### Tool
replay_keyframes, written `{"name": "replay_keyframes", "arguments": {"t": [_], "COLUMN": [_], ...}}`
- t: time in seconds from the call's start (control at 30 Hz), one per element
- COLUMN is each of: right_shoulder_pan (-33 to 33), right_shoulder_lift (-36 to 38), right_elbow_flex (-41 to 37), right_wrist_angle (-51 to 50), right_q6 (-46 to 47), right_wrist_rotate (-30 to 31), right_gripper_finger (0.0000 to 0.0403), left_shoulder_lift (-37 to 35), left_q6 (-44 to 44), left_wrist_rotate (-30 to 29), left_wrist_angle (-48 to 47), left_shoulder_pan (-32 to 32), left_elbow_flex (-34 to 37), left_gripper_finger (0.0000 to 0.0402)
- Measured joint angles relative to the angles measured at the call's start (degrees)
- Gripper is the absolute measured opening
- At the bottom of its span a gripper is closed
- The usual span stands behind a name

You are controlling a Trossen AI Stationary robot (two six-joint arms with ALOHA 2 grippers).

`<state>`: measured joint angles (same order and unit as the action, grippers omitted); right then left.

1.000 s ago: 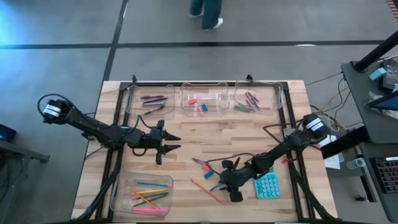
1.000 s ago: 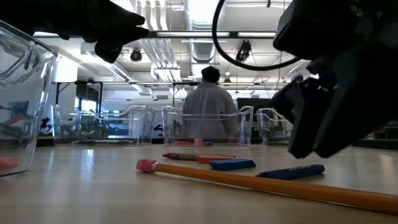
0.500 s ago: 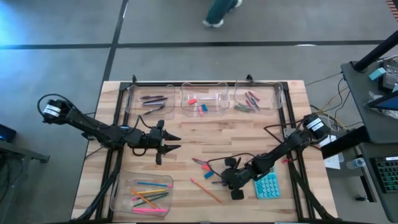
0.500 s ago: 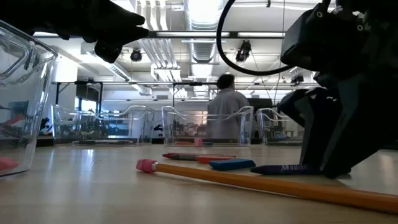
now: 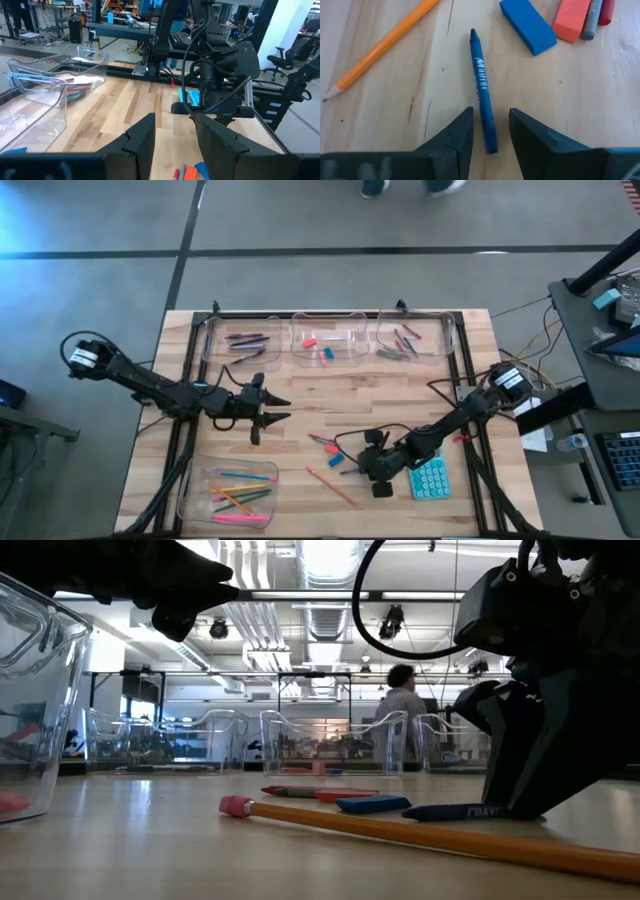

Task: Sort crayons/erasers/pens/pencils in bins
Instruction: Put the blue crayon into the top right transparent bin

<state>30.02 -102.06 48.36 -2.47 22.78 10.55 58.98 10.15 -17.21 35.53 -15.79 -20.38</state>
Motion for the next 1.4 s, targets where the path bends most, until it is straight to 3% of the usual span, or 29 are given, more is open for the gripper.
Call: {"name": "replay_keyframes", "arguments": {"t": [0.67, 1.1, 1.4], "right_shoulder_pan": [-0.04, -0.02, -0.03], "right_shoulder_lift": [-0.09, -0.01, 5.99], "right_elbow_flex": [-0.07, -0.11, -0.15], "right_wrist_angle": [-2.37, -2.39, -3.32], "right_q6": [0.89, 0.71, -0.38], "right_wrist_rotate": [0.20, -0.20, -0.17], "right_gripper_finger": [0.0116, 0.0046, 0.0033], "left_shoulder_lift": [0.00, 0.01, -0.01], "left_q6": [0.00, 0.00, 0.00], "left_wrist_rotate": [-0.01, -0.01, -0.01], "left_wrist_angle": [0.00, 0.00, 0.00], "left_shoulder_pan": [0.00, 0.00, 0.02], "left_elbow_flex": [0.01, 0.01, 0.00], "left_gripper_finger": [0.0128, 0.0128, 0.0128]}}
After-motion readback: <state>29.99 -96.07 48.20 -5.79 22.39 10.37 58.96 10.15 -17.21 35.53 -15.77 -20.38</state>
